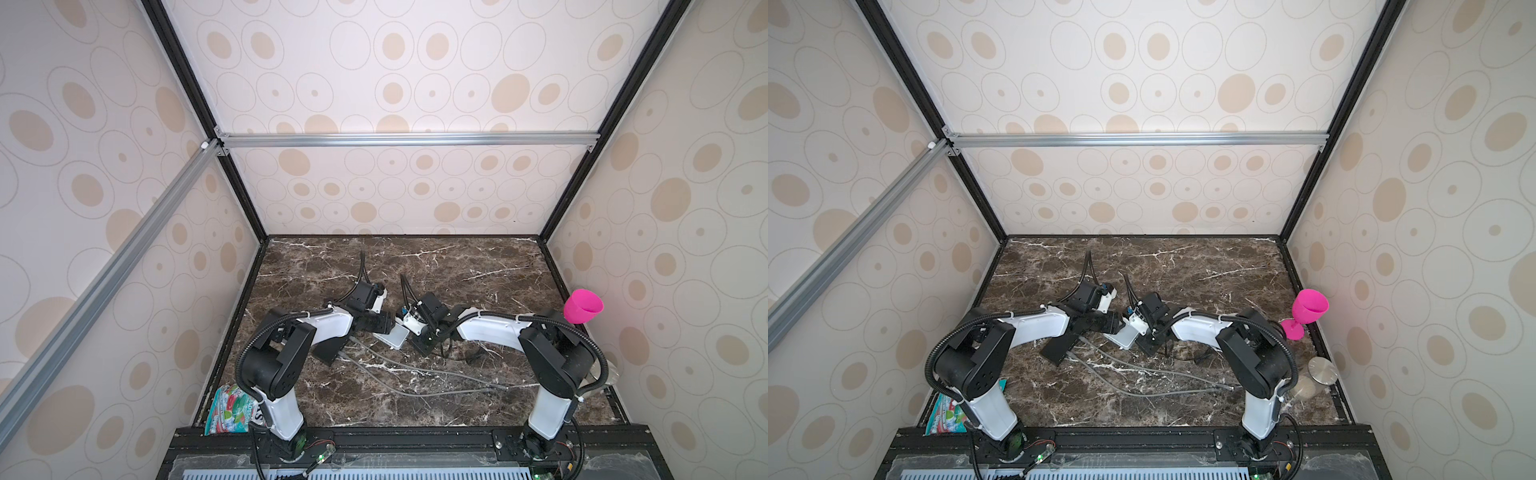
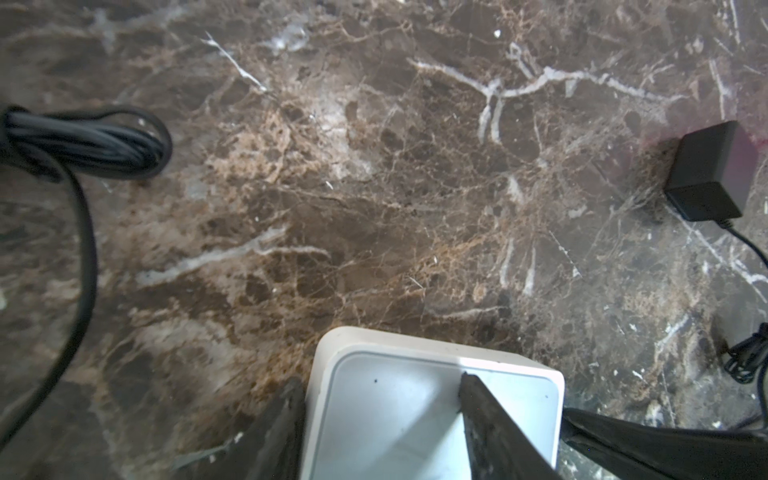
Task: Insert the plug into the switch port
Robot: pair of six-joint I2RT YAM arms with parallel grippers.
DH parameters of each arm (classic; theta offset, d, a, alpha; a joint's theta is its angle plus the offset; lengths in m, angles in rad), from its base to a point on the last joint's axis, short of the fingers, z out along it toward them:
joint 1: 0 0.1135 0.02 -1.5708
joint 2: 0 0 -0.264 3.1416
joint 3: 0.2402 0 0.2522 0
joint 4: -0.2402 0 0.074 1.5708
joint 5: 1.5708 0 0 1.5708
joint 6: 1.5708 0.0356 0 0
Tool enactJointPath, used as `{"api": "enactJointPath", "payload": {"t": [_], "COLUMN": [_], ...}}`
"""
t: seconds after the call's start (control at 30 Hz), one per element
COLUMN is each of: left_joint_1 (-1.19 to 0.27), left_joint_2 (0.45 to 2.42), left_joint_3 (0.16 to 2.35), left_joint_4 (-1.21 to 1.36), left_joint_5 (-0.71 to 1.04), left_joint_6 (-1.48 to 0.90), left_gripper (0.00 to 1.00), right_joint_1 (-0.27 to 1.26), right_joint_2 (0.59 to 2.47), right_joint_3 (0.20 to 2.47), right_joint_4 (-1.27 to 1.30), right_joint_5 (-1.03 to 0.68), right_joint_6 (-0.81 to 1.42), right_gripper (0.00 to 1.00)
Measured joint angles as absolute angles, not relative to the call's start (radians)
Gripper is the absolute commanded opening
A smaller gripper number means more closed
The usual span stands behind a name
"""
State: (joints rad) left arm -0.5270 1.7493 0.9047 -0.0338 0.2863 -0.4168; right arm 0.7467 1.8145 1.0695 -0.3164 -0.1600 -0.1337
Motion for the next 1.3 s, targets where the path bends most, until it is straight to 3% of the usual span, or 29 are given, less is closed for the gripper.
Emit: {"api": "enactJointPath", "payload": {"t": [1.3], "left_joint_1": [-0.574], "left_joint_2": [1.721], "left_joint_3": [0.859], "left_joint_4": [0.023], "left_joint_5": [0.173], "left_joint_6": [-0.525], "left_gripper": [0.59], "right_joint_1": [0.730], "right_joint_2": [1.946], "right_joint_3": [1.313], "right_joint_4": [-0.558], "right_joint_5": [-0.168], "right_joint_6": [-0.146], "right_gripper": [0.00]}}
